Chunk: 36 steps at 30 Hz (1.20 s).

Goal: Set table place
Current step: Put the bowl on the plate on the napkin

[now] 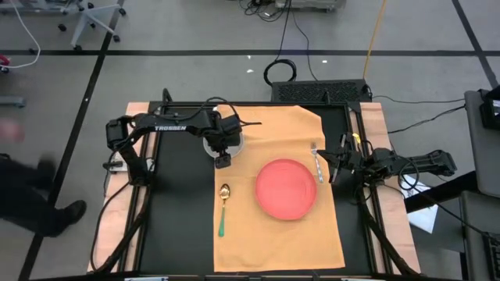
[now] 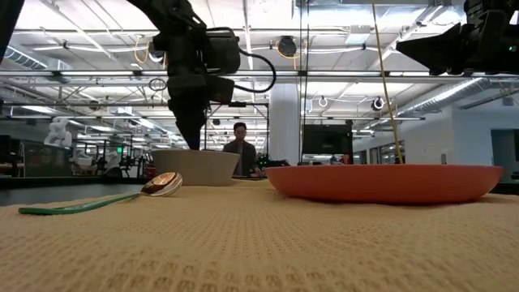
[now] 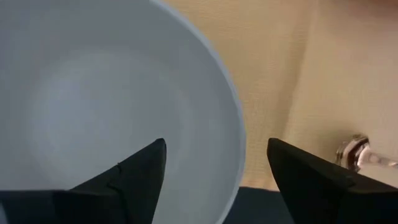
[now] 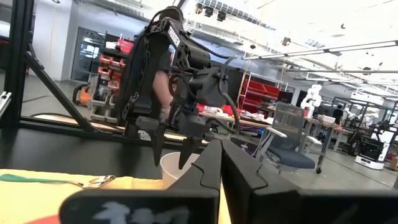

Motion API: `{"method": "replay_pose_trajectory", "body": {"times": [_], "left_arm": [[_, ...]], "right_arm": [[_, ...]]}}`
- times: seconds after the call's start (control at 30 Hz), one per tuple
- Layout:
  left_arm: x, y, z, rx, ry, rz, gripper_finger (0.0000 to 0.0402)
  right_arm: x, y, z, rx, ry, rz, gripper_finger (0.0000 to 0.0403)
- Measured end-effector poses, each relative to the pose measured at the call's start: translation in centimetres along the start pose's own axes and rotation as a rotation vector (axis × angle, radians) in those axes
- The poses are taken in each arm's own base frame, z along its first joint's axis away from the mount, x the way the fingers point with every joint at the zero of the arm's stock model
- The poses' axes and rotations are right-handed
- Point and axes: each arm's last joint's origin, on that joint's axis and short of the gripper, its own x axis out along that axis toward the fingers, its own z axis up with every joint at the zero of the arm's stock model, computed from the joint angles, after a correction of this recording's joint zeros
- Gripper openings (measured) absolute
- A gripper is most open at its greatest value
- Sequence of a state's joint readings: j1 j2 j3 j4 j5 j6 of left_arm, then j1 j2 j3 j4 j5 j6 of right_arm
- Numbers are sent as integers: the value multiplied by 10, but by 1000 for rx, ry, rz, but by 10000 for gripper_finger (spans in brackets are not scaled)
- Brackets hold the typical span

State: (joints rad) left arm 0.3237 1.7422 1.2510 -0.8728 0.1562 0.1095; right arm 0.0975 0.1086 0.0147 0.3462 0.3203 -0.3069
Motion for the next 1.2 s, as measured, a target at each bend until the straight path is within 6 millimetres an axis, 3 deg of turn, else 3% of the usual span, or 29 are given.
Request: {"method": "replay_pose_trajectory", "body": {"times": [0.33,0.67,0.8,1.2], "left_arm": [[28,6,2,21,80,18,280],[29,6,3,54,76,17,274],[30,6,4,52,66,19,233],[28,6,6,14,50,29,48]], "right_arm": [[0,0,0,6,4,2,0],[0,0,0,3,4,1,0],[0,0,0,3,4,1,0],[0,0,0,3,4,2,0]]}}
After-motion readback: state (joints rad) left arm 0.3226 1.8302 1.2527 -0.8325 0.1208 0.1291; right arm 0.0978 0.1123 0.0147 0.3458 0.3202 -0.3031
